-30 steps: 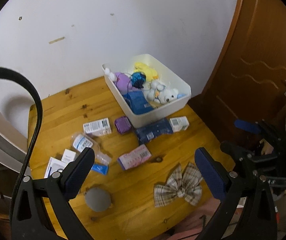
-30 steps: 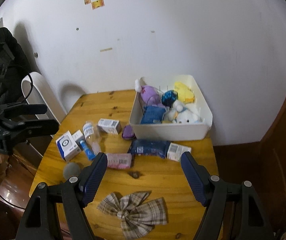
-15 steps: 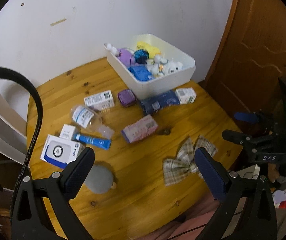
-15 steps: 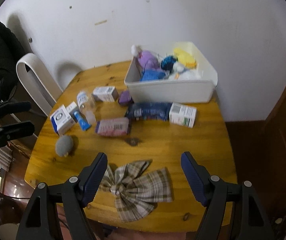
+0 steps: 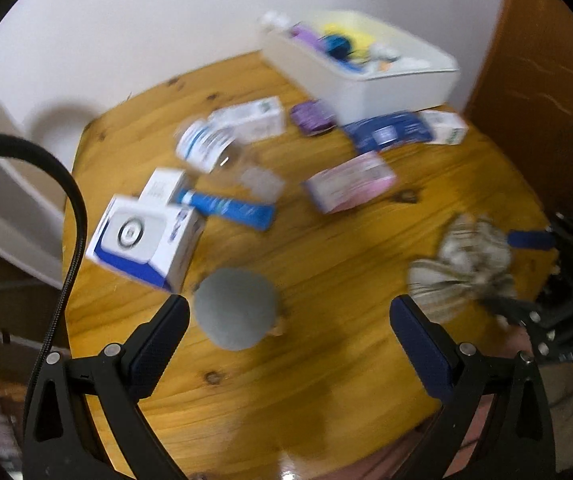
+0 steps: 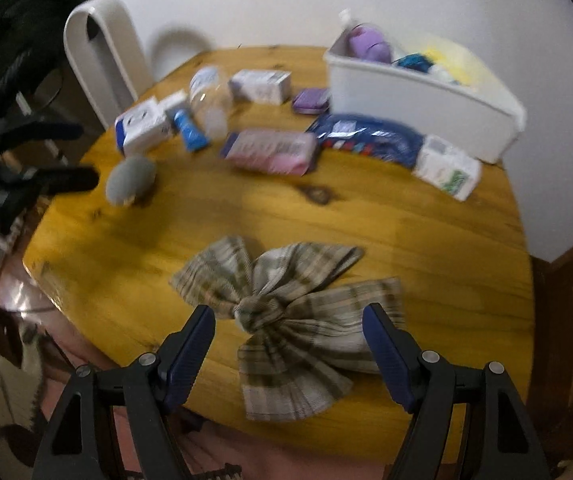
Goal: Organize objects
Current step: 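Withdraw both tools from the tray toward the grey plush and plaid bow, then grasp the grey round plush with the left tool while the right tool grasps the plaid bow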
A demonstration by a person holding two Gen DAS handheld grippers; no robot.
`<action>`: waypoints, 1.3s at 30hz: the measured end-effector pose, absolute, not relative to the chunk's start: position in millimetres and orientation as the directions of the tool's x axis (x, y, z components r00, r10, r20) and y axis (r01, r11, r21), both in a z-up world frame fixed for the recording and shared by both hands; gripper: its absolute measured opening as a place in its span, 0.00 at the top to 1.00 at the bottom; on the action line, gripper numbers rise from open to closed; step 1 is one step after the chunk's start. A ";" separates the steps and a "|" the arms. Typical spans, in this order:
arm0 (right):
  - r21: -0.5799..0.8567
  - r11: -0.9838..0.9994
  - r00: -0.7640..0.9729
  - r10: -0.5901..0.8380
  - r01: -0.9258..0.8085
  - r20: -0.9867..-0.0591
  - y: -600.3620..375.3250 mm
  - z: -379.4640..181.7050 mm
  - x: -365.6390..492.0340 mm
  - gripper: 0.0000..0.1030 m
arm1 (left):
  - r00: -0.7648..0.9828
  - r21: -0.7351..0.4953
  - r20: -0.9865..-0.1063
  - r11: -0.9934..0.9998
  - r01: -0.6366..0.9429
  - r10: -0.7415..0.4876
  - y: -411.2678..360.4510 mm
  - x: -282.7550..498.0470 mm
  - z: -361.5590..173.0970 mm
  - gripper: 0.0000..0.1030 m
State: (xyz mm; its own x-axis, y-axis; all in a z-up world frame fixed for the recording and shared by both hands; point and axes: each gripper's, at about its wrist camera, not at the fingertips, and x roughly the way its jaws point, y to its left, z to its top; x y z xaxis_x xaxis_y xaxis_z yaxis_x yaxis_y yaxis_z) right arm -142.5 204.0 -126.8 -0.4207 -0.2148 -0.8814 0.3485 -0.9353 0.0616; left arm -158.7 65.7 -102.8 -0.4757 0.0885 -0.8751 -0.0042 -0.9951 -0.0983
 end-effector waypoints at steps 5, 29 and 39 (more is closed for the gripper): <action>0.027 -0.919 -0.408 -0.201 0.394 -0.890 193.1 -143.5 -145.2 0.25 | -0.426 -0.109 -0.903 -0.990 0.087 0.062 46.7 -166.9 -130.8 0.02; -0.022 -0.894 -0.414 -0.185 0.448 -0.891 186.9 -164.2 -155.3 0.45 | -0.338 -0.151 -0.941 -0.929 0.339 0.029 12.9 -194.5 -182.6 0.08; -0.021 -0.894 -0.420 -0.190 0.447 -0.887 188.1 -163.5 -154.7 0.46 | -0.318 -0.122 -0.948 -0.929 0.349 0.005 12.1 -197.2 -190.7 0.30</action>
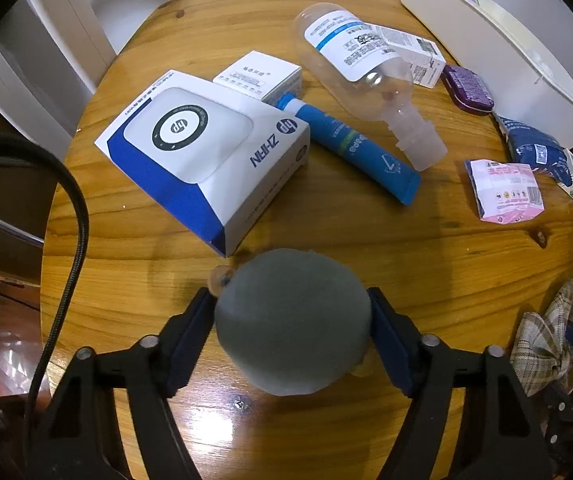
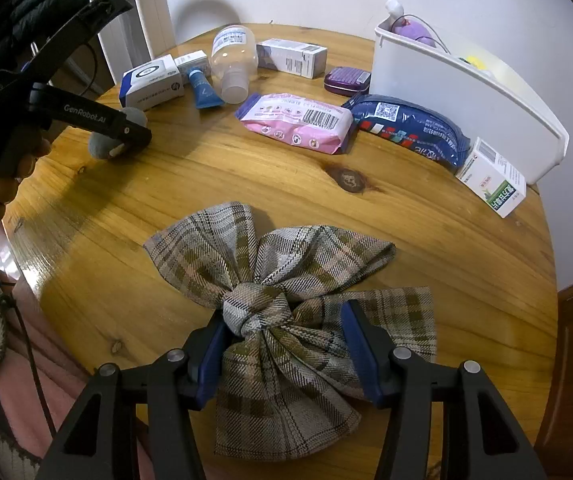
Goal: Organize objects
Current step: 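Grasp the grey round plush with the left tool while the right tool grasps the plaid bow, then carry the grey plush and plaid bow into the white tray and open both tools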
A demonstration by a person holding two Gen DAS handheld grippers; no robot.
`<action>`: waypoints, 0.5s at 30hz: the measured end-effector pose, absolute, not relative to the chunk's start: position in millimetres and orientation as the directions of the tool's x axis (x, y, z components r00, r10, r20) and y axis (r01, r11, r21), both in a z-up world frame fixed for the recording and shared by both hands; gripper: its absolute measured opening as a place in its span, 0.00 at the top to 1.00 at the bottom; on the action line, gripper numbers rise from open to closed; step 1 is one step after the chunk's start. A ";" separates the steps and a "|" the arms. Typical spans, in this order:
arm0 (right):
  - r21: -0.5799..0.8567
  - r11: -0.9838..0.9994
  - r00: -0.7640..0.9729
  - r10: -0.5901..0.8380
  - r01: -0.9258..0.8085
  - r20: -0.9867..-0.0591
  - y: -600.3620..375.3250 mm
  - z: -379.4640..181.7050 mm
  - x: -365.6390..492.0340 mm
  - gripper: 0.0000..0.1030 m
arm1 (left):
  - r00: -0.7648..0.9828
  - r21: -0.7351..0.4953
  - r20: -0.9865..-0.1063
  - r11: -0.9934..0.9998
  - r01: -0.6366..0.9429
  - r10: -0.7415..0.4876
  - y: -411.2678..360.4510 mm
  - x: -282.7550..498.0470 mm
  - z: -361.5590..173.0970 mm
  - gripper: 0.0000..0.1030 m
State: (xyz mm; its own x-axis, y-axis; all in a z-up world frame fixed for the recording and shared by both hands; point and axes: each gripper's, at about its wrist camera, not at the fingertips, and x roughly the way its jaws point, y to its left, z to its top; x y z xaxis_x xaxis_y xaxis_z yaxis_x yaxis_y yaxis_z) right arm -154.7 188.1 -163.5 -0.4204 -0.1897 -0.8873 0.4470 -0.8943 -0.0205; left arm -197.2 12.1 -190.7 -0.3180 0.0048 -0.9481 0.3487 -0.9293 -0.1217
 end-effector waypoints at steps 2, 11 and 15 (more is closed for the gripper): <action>-0.020 -0.895 -0.421 -0.190 0.446 -0.887 188.5 -163.4 -154.5 0.46 | -0.318 -0.118 -0.948 -0.930 0.348 0.001 12.1 -199.1 -191.1 0.31; -0.014 -0.896 -0.426 -0.197 0.444 -0.883 187.4 -161.6 -153.5 0.64 | -0.331 -0.103 -0.944 -0.936 0.337 -0.015 17.9 -196.6 -190.0 0.36; 0.023 -0.904 -0.415 -0.219 0.427 -0.883 191.0 -160.5 -155.1 0.67 | -0.357 -0.111 -0.934 -0.940 0.322 -0.012 25.3 -180.3 -170.9 0.36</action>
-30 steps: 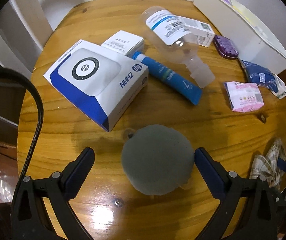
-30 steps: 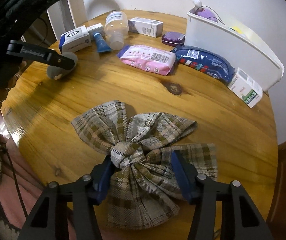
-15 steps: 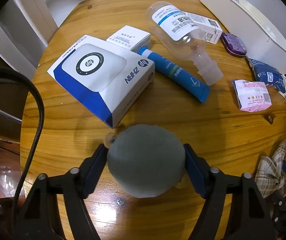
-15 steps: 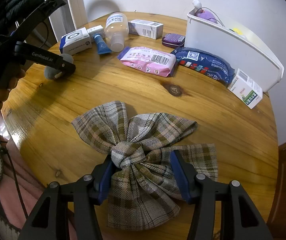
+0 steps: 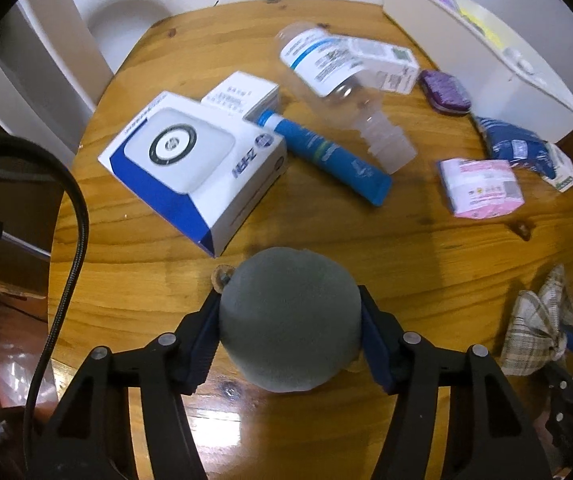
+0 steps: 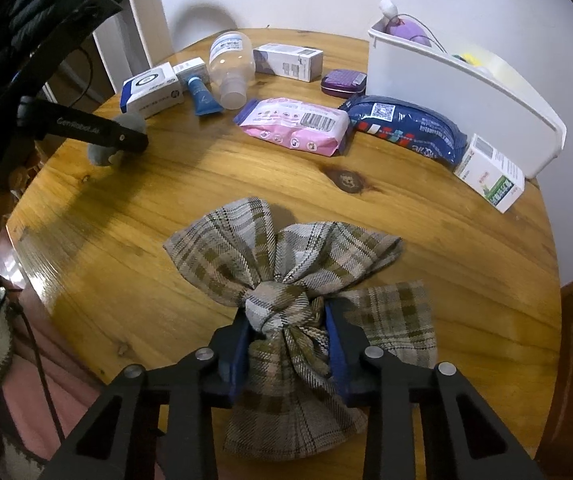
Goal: Organize objects
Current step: 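Carry the grey plush and plaid bow into the white tray and open both tools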
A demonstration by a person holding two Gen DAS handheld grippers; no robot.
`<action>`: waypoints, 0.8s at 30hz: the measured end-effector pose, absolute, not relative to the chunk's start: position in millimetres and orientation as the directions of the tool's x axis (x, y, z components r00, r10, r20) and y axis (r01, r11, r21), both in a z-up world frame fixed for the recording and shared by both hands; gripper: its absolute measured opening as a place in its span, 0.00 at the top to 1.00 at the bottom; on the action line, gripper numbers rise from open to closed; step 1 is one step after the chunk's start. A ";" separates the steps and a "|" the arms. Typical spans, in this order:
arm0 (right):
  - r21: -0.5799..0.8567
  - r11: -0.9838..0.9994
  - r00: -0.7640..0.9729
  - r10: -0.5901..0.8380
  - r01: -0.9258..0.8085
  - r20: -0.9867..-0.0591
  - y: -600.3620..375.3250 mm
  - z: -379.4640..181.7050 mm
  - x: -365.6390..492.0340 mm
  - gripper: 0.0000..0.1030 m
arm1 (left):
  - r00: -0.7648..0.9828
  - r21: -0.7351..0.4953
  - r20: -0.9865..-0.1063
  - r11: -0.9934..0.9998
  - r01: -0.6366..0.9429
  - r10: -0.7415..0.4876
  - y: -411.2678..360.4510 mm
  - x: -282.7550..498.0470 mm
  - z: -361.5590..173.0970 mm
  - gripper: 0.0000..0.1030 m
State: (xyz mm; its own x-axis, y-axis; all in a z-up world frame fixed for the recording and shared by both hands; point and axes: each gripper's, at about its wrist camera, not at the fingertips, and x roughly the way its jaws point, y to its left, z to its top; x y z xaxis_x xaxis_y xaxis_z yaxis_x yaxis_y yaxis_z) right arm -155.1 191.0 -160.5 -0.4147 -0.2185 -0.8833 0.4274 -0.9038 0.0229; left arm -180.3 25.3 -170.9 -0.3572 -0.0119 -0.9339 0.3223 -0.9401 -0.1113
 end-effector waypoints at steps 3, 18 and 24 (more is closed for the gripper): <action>0.049 -0.908 -0.408 -0.234 0.415 -0.883 193.1 -159.4 -155.1 0.68 | -0.380 -0.123 -0.925 -0.944 0.306 -0.002 27.6 -179.9 -157.5 0.36; 0.106 -0.921 -0.461 -0.285 0.376 -0.840 202.7 -128.6 -157.0 0.69 | -0.492 -0.150 -0.869 -0.975 0.162 0.052 63.8 -188.4 -84.7 0.36; 0.127 -0.930 -0.523 -0.303 0.344 -0.797 215.9 -96.1 -162.2 0.69 | -0.544 -0.126 -0.838 -0.984 0.123 0.039 73.2 -204.5 -47.9 0.36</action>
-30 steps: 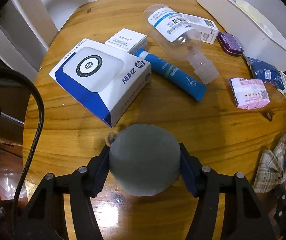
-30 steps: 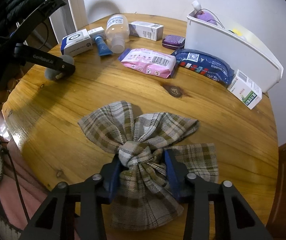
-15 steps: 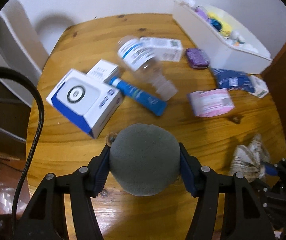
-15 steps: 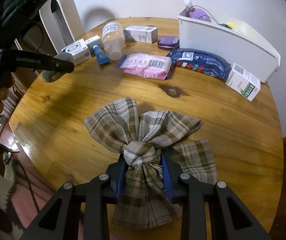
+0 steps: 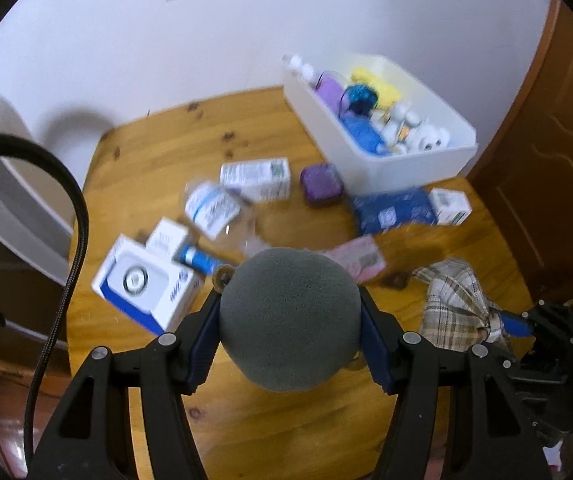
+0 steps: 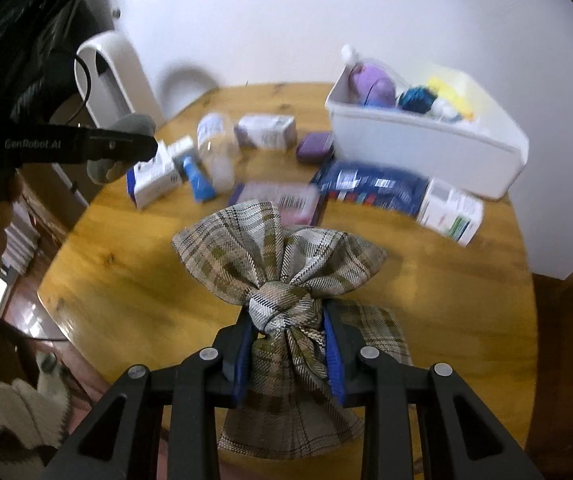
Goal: Organize objects
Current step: 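Carry the grey plush and plaid bow into the white tray and open both tools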
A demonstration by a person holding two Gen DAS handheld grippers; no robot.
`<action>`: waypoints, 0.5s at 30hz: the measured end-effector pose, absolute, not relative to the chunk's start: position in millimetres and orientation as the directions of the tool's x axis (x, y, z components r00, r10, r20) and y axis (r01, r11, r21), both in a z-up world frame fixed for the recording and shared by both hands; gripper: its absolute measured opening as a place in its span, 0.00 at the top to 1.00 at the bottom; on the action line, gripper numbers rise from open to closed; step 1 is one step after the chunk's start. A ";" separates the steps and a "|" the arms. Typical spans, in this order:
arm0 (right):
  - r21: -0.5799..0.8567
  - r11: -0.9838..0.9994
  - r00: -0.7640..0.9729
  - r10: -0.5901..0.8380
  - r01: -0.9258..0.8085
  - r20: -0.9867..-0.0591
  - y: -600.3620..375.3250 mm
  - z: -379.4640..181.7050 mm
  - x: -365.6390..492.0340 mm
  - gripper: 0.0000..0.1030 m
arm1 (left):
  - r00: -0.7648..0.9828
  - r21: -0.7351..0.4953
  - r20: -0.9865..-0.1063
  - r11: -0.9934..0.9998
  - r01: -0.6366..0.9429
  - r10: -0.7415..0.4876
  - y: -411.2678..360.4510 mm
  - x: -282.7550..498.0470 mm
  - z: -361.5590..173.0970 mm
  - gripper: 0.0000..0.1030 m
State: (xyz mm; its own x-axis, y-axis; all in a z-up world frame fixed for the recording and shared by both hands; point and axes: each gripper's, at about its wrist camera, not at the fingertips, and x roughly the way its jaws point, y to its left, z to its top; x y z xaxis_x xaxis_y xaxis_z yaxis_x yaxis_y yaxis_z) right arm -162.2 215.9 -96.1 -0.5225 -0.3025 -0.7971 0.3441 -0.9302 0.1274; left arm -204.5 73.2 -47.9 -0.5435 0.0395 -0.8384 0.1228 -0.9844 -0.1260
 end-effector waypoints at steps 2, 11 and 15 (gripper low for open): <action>0.125 -0.934 -0.551 -0.302 0.335 -0.778 220.9 -81.8 -164.5 0.69 | -0.562 -0.121 -0.826 -0.987 0.107 0.041 75.9 -209.6 -35.1 0.36; 0.113 -0.948 -0.673 -0.292 0.298 -0.680 241.4 -13.6 -187.8 0.69 | -0.671 -0.060 -0.741 -0.998 0.017 0.033 93.9 -240.1 39.2 0.36; 0.107 -0.958 -0.726 -0.272 0.265 -0.631 254.4 19.7 -204.9 0.69 | -0.711 -0.041 -0.703 -0.999 -0.014 0.039 101.5 -256.1 69.8 0.36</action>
